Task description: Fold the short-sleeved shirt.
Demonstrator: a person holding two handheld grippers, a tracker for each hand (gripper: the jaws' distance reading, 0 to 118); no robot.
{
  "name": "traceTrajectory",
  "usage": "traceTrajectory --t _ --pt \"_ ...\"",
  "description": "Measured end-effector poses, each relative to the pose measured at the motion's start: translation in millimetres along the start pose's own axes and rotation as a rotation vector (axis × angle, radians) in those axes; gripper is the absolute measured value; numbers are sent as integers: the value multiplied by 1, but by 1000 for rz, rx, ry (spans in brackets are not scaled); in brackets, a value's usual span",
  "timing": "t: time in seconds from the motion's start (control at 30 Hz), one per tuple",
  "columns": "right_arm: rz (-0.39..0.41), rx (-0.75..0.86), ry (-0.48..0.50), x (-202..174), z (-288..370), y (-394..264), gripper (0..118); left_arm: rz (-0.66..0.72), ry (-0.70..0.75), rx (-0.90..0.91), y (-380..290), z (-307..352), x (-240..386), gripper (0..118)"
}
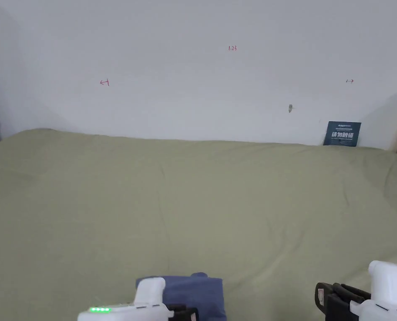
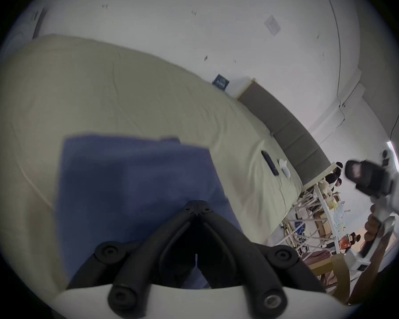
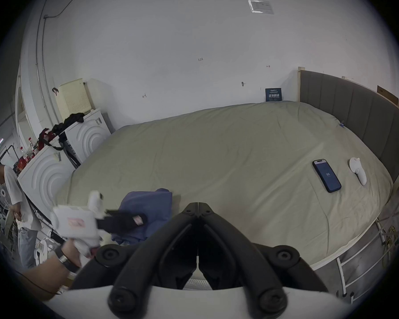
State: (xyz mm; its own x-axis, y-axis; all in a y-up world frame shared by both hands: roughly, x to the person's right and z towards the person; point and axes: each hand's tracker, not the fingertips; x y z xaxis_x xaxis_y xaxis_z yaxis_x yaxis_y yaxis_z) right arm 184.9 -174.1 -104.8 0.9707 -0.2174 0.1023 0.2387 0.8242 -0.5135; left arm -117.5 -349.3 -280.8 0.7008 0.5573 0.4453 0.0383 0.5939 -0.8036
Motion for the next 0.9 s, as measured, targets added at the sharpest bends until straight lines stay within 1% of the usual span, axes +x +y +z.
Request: traceTrajectory --t 0.13,0.2,0.3,0.4,0.47,0.53,0.57,0.6,0.67,0.7,0.73,0.77,0.83,0.87,0.9 --pt "12 12 -8 0 7 0 1 7 -14 -11 -36 -20 15 0" --pt "17 11 -14 -1 6 0 1 16 -64 14 -51 -24 25 0" --pt "27 -6 -10 -4 -5 -1 1 11 -86 -38 -65 -30 36 0" --pt "61 -33 23 -11 -22 -1 1 19 -65 -37 -57 -18 36 0" --pt "114 -56 48 -17 -35 0 1 18 -71 40 -37 9 35 0" --pt "179 -93 65 -25 -54 2 1 -35 18 85 -11 45 32 0" --pt "196 -125 54 -29 -66 3 1 -68 132 92 3 63 31 0" --pt "201 -134 61 -34 -78 4 1 -88 219 101 16 78 27 0" --pt "196 -169 78 -44 -101 4 1 -114 348 133 34 104 16 0" --pt "204 -194 69 -52 -115 4 1 -116 383 150 41 114 9 0" --pt "215 -220 48 -59 -125 3 1 -95 408 160 46 121 3 0" --pt "234 -234 51 -66 -137 2 1 -67 416 168 51 128 -3 0" --pt "215 -304 143 -74 -161 -1 1 -13 421 179 55 137 -17 0" --pt "199 -350 215 -76 -174 -3 1 -5 427 179 56 139 -22 0" --pt "163 -405 279 -76 -185 -4 1 0 430 184 55 141 -27 0"
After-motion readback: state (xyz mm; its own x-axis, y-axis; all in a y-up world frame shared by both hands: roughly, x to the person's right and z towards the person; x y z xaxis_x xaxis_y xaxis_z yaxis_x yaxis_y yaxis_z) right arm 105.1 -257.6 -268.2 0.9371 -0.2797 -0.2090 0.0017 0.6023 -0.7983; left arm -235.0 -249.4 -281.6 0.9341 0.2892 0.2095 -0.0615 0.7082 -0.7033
